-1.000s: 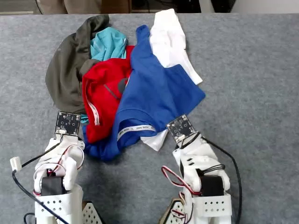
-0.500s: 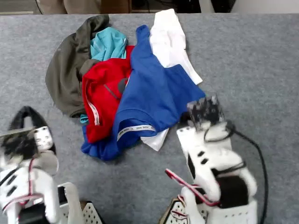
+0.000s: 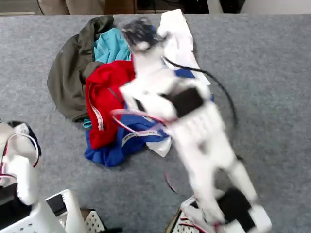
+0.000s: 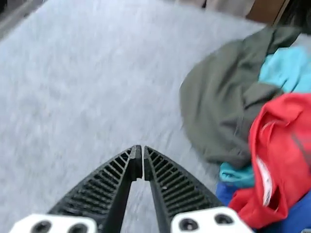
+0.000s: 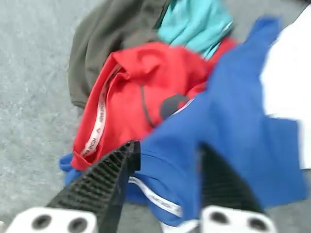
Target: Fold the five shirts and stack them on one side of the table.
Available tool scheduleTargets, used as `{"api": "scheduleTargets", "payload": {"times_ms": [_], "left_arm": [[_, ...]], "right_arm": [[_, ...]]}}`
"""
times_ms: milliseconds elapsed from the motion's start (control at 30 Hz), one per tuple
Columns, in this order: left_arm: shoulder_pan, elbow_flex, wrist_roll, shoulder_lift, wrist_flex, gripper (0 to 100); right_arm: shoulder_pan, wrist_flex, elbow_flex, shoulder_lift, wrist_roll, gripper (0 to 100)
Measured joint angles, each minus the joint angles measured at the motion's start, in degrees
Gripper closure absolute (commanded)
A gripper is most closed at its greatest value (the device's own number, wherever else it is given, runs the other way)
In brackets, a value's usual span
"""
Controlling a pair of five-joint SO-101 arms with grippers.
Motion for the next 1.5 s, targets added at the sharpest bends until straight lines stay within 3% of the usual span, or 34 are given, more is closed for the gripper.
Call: {"api": "scheduleTargets", "payload": {"times_ms": [167,300,400,500,667,933,1233,1367,1500], "left_arm": [[-3.6,7.6,0.0,-3.2,0.9,97],[-6.2,14.0,0.0,-9.1,0.9,97],[-6.8,17.6,-0.2,-14.9,0.9,97],[-7.8,20.5,-5.0,-21.4,0.9,97],[-10.5,24.3,-12.3,-32.1,0.9,97],[-15.0,27.2,-15.6,-34.8,-0.2,97],[-17.7,25.3,-17.4,-22.7,-5.7,97],[-17.4,19.2,-16.4,-13.6,-5.7,97],[-11.2,13.0,-14.1,-3.9,-5.7,97]], "right_arm": [[-5.8,0.0,-8.2,19.1,-2.1,58.1],[-11.0,0.0,-16.2,34.5,-2.2,61.7],[-12.3,1.1,-22.8,45.8,-2.2,74.8],[-12.0,5.5,-30.9,55.1,1.7,97.4],[-11.9,15.5,-50.2,60.9,9.8,97.9],[-9.8,21.8,-79.4,59.5,12.2,99.6],[-7.5,21.5,-87.6,35.8,12.2,99.6],[1.5,15.2,-87.8,22.8,12.2,99.6],[17.0,10.3,-88.7,13.5,12.2,99.6]]}}
